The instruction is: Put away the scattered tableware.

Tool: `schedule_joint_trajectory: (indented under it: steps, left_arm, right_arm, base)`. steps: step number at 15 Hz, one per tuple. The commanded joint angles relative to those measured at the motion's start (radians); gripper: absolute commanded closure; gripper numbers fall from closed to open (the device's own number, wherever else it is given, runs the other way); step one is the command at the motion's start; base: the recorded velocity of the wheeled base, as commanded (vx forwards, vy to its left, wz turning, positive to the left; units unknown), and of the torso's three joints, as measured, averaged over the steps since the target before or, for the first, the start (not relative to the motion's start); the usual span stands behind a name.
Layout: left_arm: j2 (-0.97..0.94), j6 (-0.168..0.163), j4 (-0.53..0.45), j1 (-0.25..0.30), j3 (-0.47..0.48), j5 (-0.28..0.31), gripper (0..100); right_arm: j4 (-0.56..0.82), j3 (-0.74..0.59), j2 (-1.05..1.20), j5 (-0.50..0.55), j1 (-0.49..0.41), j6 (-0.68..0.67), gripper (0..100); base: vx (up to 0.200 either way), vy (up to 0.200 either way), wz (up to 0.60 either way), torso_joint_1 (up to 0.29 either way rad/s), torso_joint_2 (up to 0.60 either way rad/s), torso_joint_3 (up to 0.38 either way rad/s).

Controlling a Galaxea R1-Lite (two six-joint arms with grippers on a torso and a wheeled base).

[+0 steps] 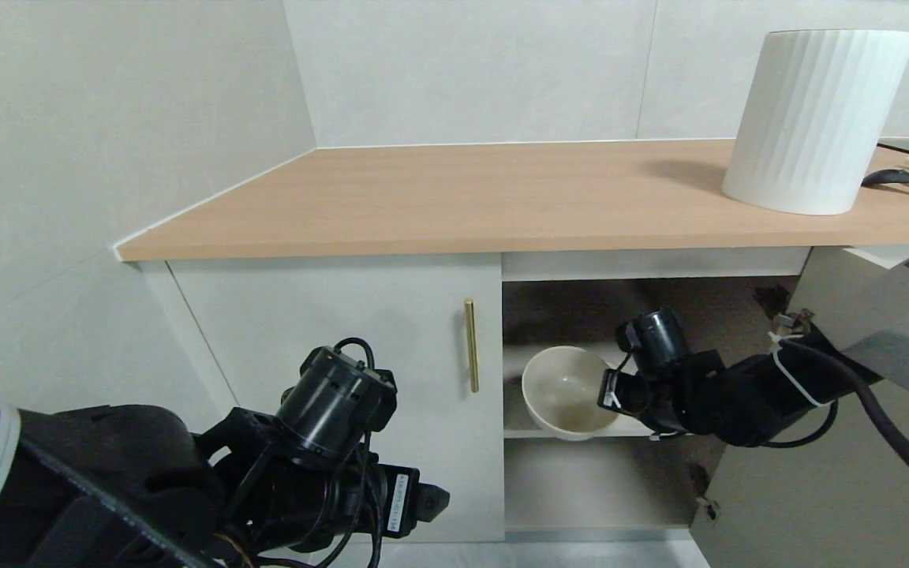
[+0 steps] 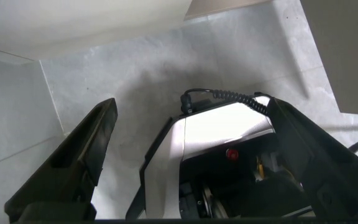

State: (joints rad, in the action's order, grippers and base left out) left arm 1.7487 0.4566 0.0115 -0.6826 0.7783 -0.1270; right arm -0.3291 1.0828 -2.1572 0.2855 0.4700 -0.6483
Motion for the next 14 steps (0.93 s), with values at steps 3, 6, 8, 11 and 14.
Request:
schedule_joint_trajectory:
  steps: [3, 6, 8, 11, 14]
  left_arm:
    - [0.0, 0.001, 0.001, 0.0, 0.001, 0.0, 0]
    - [0.0, 0.001, 0.002, 0.0, 0.001, 0.0, 0]
    - [0.0, 0.001, 0.002, 0.0, -0.001, -0.002, 0]
    - [0.0, 0.001, 0.002, 0.0, -0.001, -0.002, 0]
    - [0.0, 0.001, 0.001, 0.0, -0.001, -0.002, 0]
  right_arm:
    - [-0.002, 0.078, -0.064, 0.006, -0.06, -0.054, 100]
    - [-0.002, 0.128, -0.108, 0.041, -0.087, -0.062, 100]
    - [-0.002, 0.16, -0.138, 0.058, -0.106, -0.062, 100]
    - [-0.001, 0.181, -0.156, 0.06, -0.129, -0.06, 100]
    - [0.001, 0.198, -0.184, 0.061, -0.145, -0.059, 100]
  base:
    - [0.0, 0.0, 0.0, 0.0, 0.0, 0.0]
    - [0.0, 0.0, 0.0, 0.0, 0.0, 0.0]
    - [0.0, 0.0, 0.0, 0.0, 0.0, 0.0]
    - [0.0, 0.0, 0.0, 0.0, 0.0, 0.0]
    - [0.0, 0.0, 0.0, 0.0, 0.0, 0.0]
